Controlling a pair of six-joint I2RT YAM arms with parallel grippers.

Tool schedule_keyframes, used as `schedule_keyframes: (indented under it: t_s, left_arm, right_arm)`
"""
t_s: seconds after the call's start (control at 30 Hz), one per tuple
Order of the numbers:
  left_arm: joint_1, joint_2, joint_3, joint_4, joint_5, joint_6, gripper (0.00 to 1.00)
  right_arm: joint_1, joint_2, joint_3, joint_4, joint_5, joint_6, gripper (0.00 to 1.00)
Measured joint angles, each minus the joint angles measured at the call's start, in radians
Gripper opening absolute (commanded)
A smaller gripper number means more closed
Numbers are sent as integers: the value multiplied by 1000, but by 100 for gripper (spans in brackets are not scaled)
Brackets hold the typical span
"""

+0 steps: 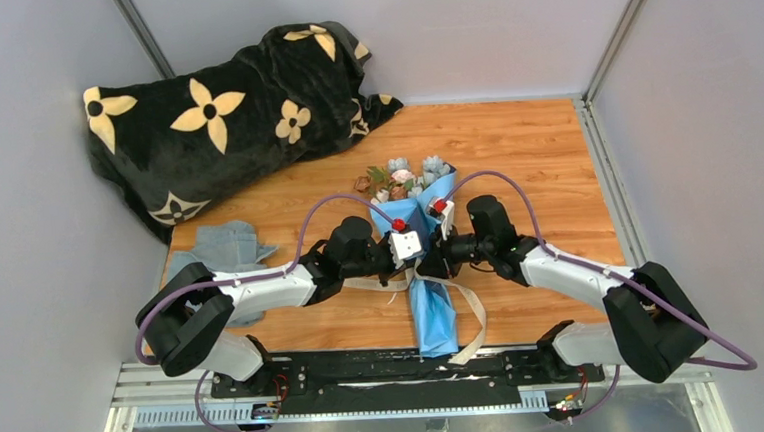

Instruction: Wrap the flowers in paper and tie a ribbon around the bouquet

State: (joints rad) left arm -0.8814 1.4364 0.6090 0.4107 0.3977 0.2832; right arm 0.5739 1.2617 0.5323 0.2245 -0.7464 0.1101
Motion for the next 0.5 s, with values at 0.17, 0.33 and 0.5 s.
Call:
schedule_keyframes:
  t_s: [0.17,0.33,0.5]
  left_arm:
    - [0,-2,-2,7,-2,-3,0]
    - [-6,-42,-25,8,-4,41,13]
    - [-6,-96,-34,-20,-18,125,24]
  right_arm:
    - [1,-8,0,-2,33,-10,0]
    - [5,-57,1,-32,68,-29,6]
    - [6,-82,1,-78,95,-48,7]
